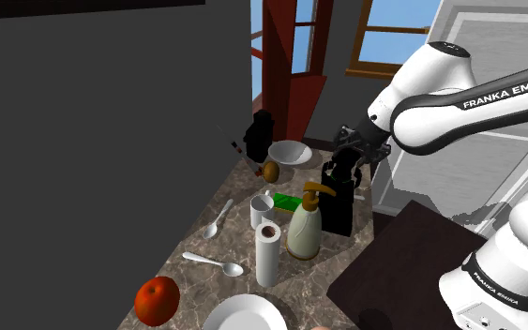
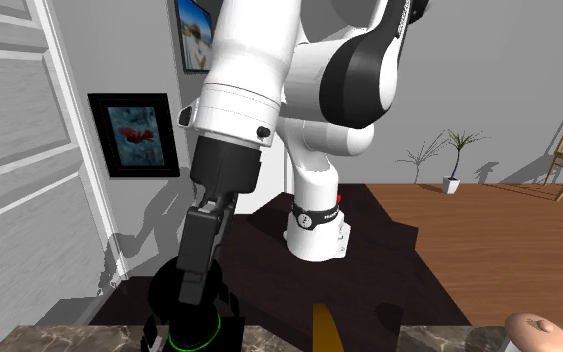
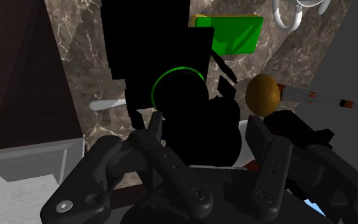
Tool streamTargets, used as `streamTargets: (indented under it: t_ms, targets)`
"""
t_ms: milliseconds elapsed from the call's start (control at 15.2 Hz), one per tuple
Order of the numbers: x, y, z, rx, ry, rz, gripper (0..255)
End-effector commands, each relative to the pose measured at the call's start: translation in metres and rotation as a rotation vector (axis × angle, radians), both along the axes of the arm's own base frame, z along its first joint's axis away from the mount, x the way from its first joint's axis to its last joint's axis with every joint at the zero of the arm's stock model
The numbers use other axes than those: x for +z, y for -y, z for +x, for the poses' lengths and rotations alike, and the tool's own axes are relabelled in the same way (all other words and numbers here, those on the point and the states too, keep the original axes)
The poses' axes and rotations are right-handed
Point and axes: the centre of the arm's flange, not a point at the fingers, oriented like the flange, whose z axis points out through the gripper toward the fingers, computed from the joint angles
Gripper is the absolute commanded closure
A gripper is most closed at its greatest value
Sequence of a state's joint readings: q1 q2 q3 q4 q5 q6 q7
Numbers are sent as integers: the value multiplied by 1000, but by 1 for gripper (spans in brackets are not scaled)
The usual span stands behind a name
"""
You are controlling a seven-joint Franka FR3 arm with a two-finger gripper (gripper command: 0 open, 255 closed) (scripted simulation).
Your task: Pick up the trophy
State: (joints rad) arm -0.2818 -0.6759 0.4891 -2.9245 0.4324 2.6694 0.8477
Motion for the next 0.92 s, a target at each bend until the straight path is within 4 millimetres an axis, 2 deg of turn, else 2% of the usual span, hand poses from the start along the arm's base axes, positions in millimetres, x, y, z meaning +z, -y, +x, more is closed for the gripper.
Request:
streamTargets:
  t_ms: [0, 264, 858]
  targets:
    - [-1, 0, -1, 0, -5, 0, 255]
    - [-2, 0, -1, 0, -5, 0, 255]
    - [45, 0, -1, 0, -5, 0, 255]
